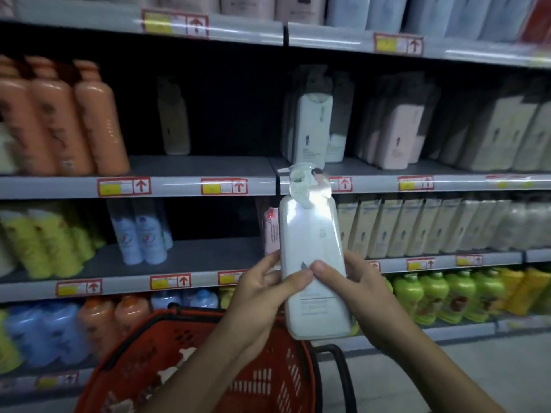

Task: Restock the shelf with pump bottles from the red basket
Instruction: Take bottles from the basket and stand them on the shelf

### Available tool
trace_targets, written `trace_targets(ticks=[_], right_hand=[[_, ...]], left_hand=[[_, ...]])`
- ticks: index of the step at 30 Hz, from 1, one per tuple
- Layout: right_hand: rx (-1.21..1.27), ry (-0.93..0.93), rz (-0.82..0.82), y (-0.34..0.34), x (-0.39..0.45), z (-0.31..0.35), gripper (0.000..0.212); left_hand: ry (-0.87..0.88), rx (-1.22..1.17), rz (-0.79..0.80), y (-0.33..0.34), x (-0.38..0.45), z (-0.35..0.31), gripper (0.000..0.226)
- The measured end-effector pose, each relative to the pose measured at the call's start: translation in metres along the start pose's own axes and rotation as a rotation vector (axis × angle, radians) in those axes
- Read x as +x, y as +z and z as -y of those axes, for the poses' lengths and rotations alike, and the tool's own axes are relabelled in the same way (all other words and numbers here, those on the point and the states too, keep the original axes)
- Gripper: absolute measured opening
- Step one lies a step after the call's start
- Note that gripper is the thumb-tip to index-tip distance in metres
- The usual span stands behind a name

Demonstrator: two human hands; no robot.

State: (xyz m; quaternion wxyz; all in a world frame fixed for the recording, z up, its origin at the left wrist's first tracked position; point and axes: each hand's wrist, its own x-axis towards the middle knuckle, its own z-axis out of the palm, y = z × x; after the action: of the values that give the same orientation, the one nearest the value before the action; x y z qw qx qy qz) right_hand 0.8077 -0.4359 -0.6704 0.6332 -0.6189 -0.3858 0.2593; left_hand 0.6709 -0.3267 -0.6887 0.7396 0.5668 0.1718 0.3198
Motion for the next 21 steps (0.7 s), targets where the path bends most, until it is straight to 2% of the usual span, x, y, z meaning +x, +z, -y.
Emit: trace_targets(ticks=[2, 7, 9, 13, 21], right_hand=[[0.024, 0.012, -0.052, -0.007, -0.002, -0.003, 0.055], [0.061, 0.008, -0.09, -0.023, 0.003, -0.004, 0.046], [0.066, -0.02, -0.103, -0.03, 0.01, -0.003, 0.048], [0.034, -0.074, -0.095, -0.053, 0.037, 0.0, 0.052], [0.025, -0.295, -0.148, -0.093, 0.124, 0.019, 0.06]], left_hand=[[0.017, 0.001, -0.024, 0.006, 0.003, -0.004, 0.06], [0.007, -0.006, 0.003, 0.026, 0.016, -0.005, 0.066], [0.01, 0.018, 0.018, 0.031, 0.028, -0.007, 0.067], [0.071, 0.206, 0.003, 0.045, 0.061, -0.013, 0.061], [0.342, 0.514, -0.026, 0.081, 0.162, -0.042, 0.06]])
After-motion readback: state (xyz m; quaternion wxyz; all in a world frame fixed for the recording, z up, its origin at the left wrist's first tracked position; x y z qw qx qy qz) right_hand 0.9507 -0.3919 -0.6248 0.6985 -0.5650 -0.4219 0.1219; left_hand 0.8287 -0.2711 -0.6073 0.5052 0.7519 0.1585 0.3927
